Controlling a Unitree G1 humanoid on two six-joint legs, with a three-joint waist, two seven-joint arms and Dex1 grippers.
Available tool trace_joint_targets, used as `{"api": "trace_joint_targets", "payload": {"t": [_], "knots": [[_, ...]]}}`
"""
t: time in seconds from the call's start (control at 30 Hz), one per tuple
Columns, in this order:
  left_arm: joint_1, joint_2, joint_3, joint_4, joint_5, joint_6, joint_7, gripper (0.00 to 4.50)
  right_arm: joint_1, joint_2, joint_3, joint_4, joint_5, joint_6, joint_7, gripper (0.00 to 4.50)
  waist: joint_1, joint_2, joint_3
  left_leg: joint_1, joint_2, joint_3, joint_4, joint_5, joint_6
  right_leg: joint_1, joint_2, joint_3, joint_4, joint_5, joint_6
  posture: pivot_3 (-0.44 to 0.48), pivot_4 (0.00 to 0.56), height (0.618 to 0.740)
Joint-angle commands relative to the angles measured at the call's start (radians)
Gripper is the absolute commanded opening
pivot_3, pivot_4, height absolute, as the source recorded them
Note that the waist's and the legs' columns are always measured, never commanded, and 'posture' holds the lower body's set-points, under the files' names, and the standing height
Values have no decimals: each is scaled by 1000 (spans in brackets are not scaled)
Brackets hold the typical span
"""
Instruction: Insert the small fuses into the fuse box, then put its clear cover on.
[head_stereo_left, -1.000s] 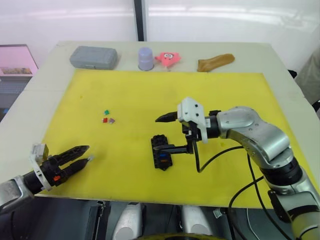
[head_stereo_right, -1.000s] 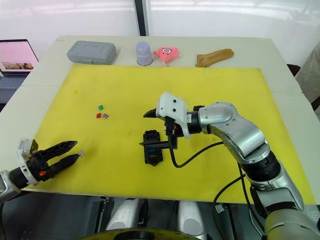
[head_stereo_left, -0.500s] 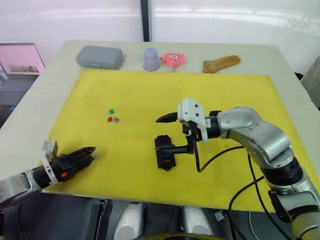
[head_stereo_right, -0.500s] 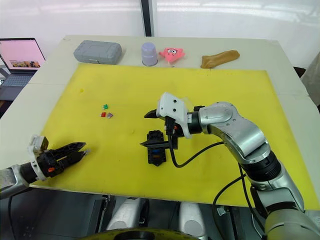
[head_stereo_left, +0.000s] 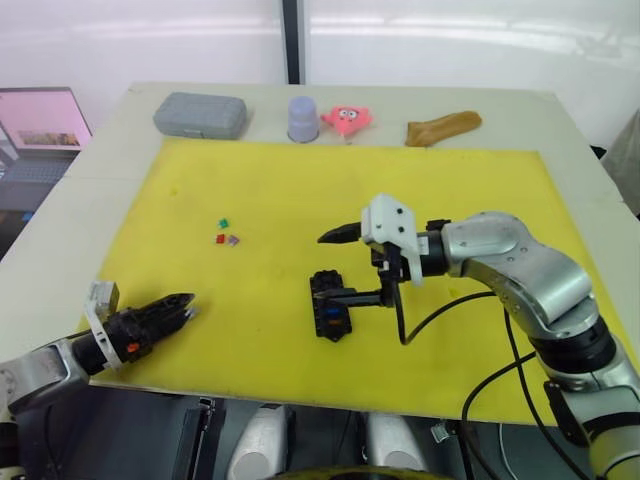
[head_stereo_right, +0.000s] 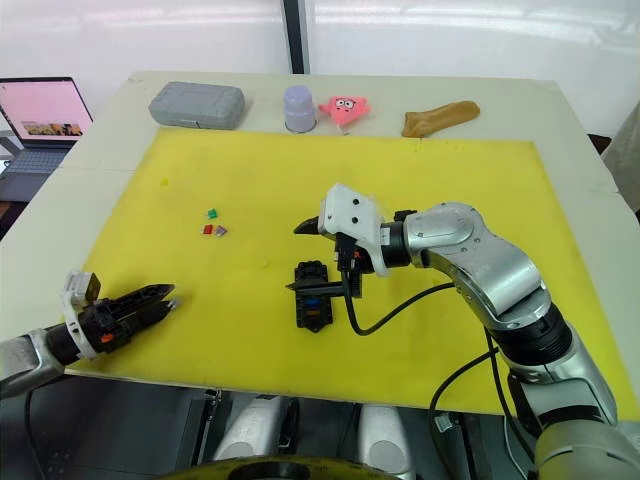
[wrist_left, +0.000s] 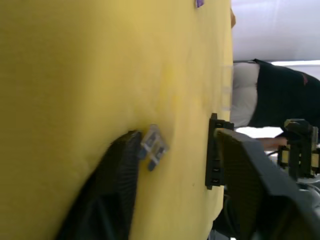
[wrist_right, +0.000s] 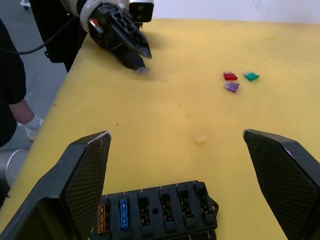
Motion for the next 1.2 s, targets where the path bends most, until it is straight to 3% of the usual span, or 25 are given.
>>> {"api": "trace_joint_targets", "payload": {"t": [0.03,0.07,0.47,0.67,0.83,0.97,1.07,1.2], "knots": [[17,-2,18,21,39,2,7,398,-2,-8,-27,-31,8,-7,4,4500,-4,0,0,0,0,0,0,0,0,1,0,0,0,0,0,0,150,740],[20,5,27,21,40,8,4,80,-1,-9,-27,-32,7,-8,4,4500,-6,0,0,0,1,0,-1,0,0,1,0,0,0,0,0,0,150,740],[-11,136,142,-13,-33,60,-30,80,7,-4,-22,-24,1,-32,17,4500,-32,-1,0,0,4,0,-5,1,-2,-1,4,1,0,0,0,0,150,740],[-185,255,84,-86,-288,62,35,80,15,41,-114,-18,106,43,-28,4500,-27,-8,2,-1,4,-1,-5,2,-3,-1,3,1,-1,0,0,0,150,740],[-499,309,-111,-100,-378,39,56,80,22,134,-269,-38,299,202,-171,4500,-23,-9,3,-2,2,-1,-6,2,-4,-1,2,0,-2,0,0,0,150,740],[-682,254,-210,-120,-368,6,39,80,7,207,-379,-38,453,292,-319,4500,-35,-9,3,-2,2,2,-9,2,-4,-4,1,1,-2,0,0,0,150,740],[-788,119,-261,-128,-333,-75,68,80,-11,287,-452,-24,568,326,-474,4500,-35,-9,3,-1,3,1,-12,4,-7,-5,3,0,-1,0,0,0,150,740],[-812,-45,-275,-160,-293,-159,44,80,-26,352,-500,-13,706,337,-634,4500,-36,-9,3,-1,4,2,-12,5,-8,-6,3,0,0,0,0,0,150,740]]}}
